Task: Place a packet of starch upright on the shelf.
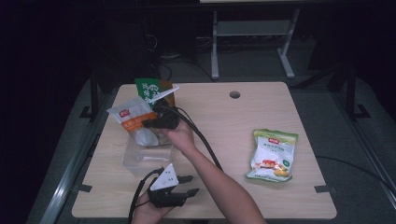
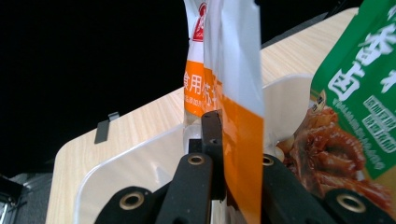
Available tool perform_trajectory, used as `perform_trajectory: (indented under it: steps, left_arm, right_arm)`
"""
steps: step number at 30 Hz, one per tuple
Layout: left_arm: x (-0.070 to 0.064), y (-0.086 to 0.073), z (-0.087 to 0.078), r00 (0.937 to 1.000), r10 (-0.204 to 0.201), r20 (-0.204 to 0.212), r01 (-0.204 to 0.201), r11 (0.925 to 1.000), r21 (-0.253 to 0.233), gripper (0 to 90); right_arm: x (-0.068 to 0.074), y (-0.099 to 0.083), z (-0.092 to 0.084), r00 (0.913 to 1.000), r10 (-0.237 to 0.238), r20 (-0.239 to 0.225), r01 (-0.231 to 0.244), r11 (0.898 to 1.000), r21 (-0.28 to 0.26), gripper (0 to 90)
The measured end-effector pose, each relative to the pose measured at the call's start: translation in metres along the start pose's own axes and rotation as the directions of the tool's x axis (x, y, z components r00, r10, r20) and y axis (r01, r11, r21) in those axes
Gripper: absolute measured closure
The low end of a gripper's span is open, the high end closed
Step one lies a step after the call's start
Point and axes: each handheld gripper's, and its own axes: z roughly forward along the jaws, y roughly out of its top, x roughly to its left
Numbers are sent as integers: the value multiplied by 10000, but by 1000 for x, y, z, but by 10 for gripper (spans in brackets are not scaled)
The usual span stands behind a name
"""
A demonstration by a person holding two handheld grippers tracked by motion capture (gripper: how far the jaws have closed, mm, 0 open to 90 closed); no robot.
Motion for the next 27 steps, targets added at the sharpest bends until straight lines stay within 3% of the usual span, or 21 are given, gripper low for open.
perform_trajectory:
  steps: [4, 9, 13, 17, 21, 25, 26, 27]
  left_arm:
    - [3, -4, 1, 10000, -76, -1, 76, 10000, -4, 533]
    - [6, -7, 2, 9999, -145, -28, 145, 9999, -20, 533]
    - [5, -6, 3, 10000, -67, -24, 67, 10000, -2, 533]
    - [3, -5, 4, 10000, 86, 27, -86, 10000, 41, 531]
    - [2, -5, 5, 9999, 135, 35, -135, 9999, 88, 530]
    - [2, -5, 5, 9999, 164, 20, -164, 9998, 62, 530]
    - [2, -5, 5, 9999, 170, 16, -170, 9998, 68, 530]
    - [2, -5, 5, 9999, 160, 19, -160, 9998, 80, 530]
  right_arm:
    - [-4, -8, 12, 9997, 237, -25, -237, 9997, 63, 898]
    - [-8, -15, 12, 9990, 441, -52, -441, 9990, 39, 873]
    - [-6, -17, 7, 9999, 152, 9, -152, 9995, 273, 801]
    - [-3, -20, -2, 9989, -334, 316, 305, 9956, 889, 778]
    - [-4, -27, -9, 9977, -582, 351, 540, 9924, 1110, 789]
    - [-3, -32, -12, 9968, -770, 209, 740, 9899, 1211, 865]
    - [-1, -33, -12, 9917, -1254, 299, 1204, 9838, 1331, 881]
    - [-1, -33, -12, 9917, -1254, 299, 1204, 9838, 1331, 881]
